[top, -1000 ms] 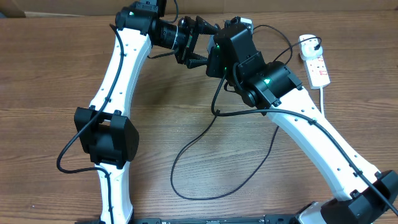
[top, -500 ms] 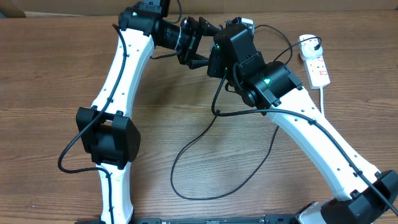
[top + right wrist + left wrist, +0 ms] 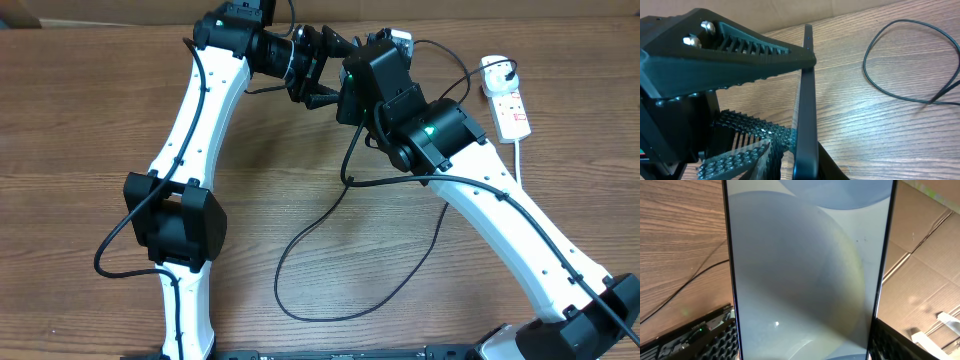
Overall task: Plug charger to phone and switch on socket
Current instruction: 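Close the right gripper on the phone's edge beside the left gripper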
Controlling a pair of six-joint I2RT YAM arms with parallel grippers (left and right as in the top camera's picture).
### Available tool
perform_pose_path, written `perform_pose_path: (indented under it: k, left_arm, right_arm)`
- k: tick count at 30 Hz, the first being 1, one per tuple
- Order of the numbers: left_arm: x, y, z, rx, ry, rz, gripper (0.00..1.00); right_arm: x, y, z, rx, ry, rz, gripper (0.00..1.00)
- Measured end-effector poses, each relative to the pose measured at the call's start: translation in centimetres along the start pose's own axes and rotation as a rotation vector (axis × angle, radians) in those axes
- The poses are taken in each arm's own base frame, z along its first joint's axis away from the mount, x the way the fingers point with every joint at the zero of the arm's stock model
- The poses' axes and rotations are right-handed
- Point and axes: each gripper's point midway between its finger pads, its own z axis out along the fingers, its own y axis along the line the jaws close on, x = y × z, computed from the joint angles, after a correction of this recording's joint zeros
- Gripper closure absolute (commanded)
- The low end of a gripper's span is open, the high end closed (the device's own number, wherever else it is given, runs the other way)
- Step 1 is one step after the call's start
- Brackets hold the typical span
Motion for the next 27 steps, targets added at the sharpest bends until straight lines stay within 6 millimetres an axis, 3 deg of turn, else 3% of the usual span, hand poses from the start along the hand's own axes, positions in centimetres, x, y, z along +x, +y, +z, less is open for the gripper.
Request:
perform_pose_path:
  k: [27]
  left_arm:
    - [-0.3, 0.1, 0.5, -0.017, -0.03, 0.018, 0.28]
  right_arm:
    - [0.8, -0.2, 1.6, 0.026, 0.027, -0.006, 0.87]
